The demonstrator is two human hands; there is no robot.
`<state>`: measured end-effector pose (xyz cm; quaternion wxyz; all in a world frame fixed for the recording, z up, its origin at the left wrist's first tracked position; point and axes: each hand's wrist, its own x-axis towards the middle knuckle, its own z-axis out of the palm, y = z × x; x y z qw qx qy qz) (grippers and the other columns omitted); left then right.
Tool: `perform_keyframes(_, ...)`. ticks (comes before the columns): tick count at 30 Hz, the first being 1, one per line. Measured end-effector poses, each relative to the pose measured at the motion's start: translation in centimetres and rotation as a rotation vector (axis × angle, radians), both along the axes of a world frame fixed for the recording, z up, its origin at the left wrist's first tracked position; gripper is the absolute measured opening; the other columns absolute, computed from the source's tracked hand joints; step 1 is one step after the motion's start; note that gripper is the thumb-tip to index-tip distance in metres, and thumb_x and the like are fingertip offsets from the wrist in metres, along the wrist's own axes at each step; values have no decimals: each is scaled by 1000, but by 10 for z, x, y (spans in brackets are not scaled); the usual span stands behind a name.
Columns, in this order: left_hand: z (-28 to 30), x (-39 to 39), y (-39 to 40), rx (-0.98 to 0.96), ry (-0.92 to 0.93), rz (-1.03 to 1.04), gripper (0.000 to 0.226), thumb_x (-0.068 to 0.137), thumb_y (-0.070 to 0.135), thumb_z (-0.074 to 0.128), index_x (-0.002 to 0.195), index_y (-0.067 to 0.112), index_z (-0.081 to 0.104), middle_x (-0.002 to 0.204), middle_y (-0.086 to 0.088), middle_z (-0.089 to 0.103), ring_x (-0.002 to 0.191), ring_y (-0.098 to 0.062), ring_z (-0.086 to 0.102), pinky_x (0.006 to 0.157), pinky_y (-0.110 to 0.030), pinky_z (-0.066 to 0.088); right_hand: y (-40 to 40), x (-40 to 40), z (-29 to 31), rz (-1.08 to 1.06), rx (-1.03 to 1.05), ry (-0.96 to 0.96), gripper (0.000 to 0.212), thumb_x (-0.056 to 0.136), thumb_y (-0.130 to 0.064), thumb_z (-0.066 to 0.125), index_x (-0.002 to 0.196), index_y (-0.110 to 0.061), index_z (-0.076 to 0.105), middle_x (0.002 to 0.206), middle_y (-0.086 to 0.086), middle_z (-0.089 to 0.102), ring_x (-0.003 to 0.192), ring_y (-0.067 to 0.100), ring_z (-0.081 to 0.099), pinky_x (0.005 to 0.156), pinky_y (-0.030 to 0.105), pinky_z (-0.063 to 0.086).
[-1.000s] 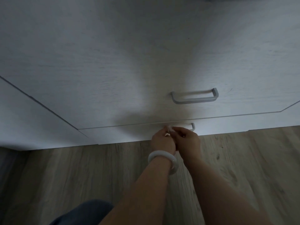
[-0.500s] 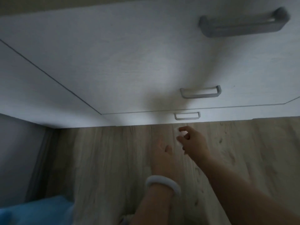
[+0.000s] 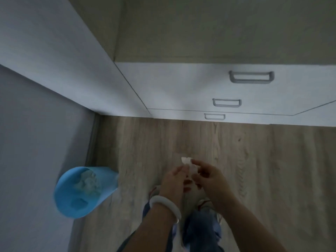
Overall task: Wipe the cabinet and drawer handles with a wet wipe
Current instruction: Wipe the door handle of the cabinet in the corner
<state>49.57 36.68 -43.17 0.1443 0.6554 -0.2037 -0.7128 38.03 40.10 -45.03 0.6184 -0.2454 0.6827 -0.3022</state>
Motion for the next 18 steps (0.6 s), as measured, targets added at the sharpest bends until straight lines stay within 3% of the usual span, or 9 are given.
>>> perform_keyframes(3, 48, 14, -3, -3, 121, -14, 27, 96, 29, 53, 108, 10, 68, 97, -9, 75, 88, -21, 71, 67, -24, 53, -2, 2, 56, 11, -1, -133, 42, 91, 4, 55, 126, -19, 59, 86, 7, 64, 65, 3, 62, 63, 17, 50)
perform_keyframes(7, 117, 31, -23, 23, 244, 204, 30, 87, 11, 62, 115, 0, 65, 110, -22, 69, 97, -33, 68, 74, -34, 56, -19, -2, 136, -2, -53, -261, 39, 88, 7, 56, 122, -12, 57, 97, 24, 65, 75, 20, 63, 64, 25, 52)
perform_keyframes(10, 172, 41, -38, -42, 283, 292, 22, 85, 4, 62, 106, -2, 68, 108, -23, 69, 97, -33, 68, 74, -35, 57, -31, -3, 191, -16, -108, -217, 31, 86, 7, 58, 113, -8, 57, 100, 21, 65, 77, 25, 62, 65, 33, 52)
perform_keyframes(12, 212, 44, -46, -132, 265, 243, 16, 87, 4, 60, 99, -1, 70, 104, -21, 71, 91, -28, 68, 77, -32, 57, -39, -1, 226, 4, -163, -210, 30, 87, 8, 56, 111, -8, 59, 102, 19, 66, 76, 26, 59, 64, 34, 50)
perform_keyframes(15, 266, 46, -47, -228, 233, 174, 20, 91, 12, 58, 104, -1, 67, 104, -20, 70, 91, -28, 67, 90, -40, 54, -50, 7, 272, 68, -246, -249, 36, 85, 12, 54, 113, -8, 60, 104, 19, 66, 79, 29, 58, 60, 33, 48)
perform_keyframes(18, 308, 55, -44, -298, 193, 213, 26, 91, 17, 60, 108, -2, 64, 101, -17, 71, 87, -27, 70, 83, -39, 57, -56, 24, 309, 131, -275, -280, 41, 77, 9, 63, 113, -10, 60, 101, 14, 67, 76, 23, 60, 54, 27, 49)
